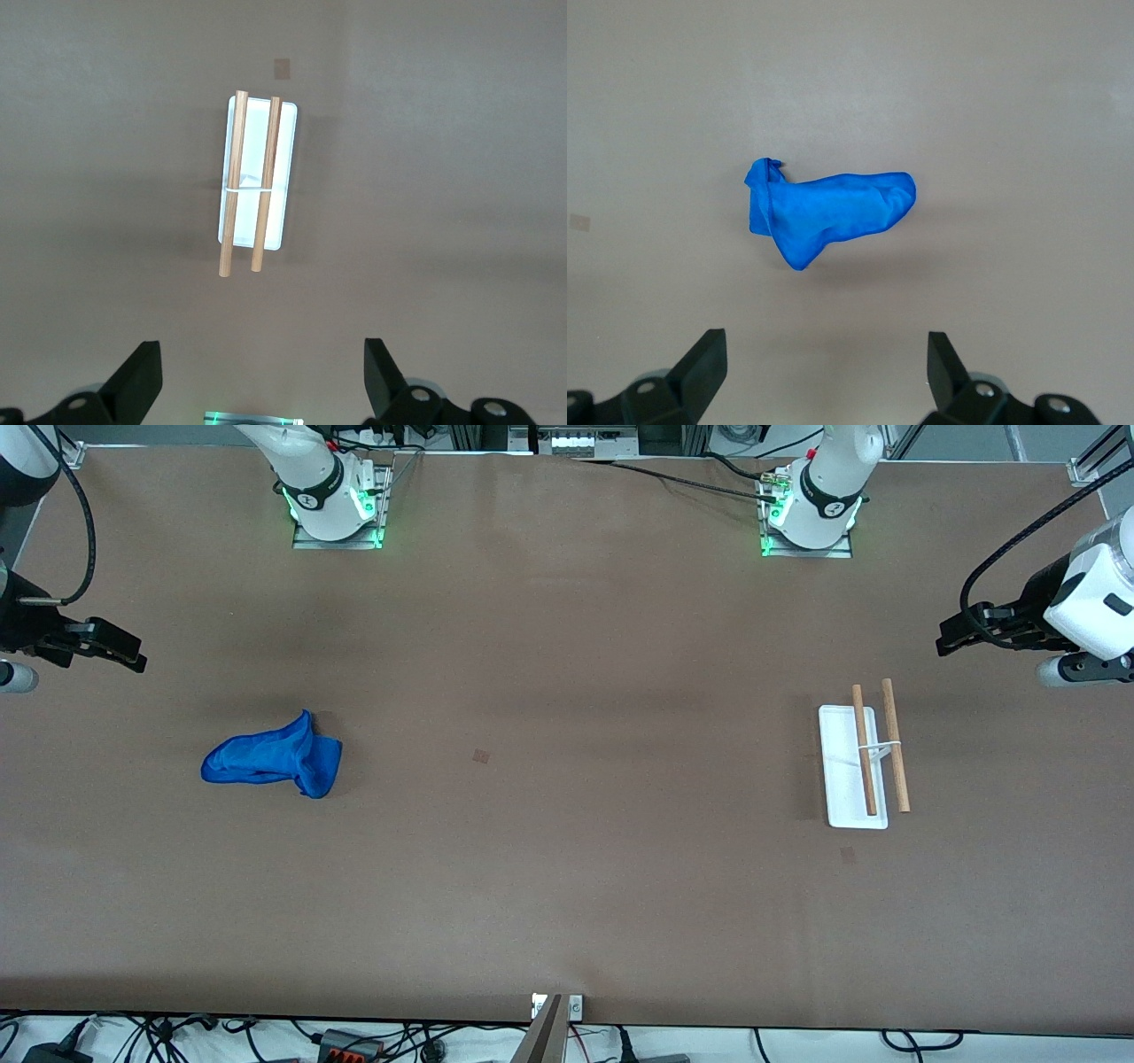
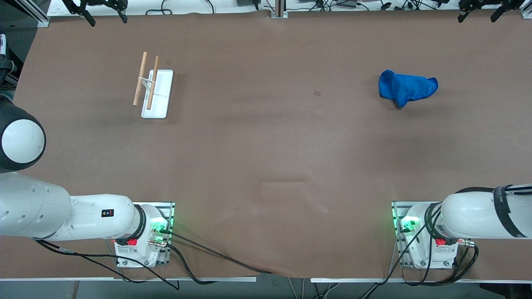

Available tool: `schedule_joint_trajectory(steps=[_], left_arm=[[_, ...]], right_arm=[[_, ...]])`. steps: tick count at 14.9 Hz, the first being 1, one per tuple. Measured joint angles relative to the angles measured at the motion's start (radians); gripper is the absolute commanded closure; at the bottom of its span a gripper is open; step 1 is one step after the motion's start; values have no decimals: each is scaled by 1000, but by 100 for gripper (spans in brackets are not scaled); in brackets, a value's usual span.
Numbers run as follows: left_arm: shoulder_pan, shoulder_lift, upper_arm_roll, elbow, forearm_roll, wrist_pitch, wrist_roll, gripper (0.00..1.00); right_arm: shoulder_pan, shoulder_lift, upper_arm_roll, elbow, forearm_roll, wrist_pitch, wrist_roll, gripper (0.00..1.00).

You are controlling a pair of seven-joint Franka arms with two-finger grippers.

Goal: Pass towel and hang on rack
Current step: 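Move the right gripper down over the blue towel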

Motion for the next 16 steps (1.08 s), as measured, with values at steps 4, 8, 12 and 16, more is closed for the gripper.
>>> schedule_joint_trajectory(steps=[4,8,12,16], left_arm=[[0,5,0,0,0,2,0,0],[0,7,0,0,0,2,1,0],[-1,8,-1,0,0,3,1,0],[-2,9,-1,0,0,3,24,0]], right_arm=[[0,-13,-1,-1,0,8,-10,0],[0,-13,-1,-4,0,14,-17,0],[0,9,-1,-20,0,23,-18,0],[1,138,1,-41,0,86,-24,0]])
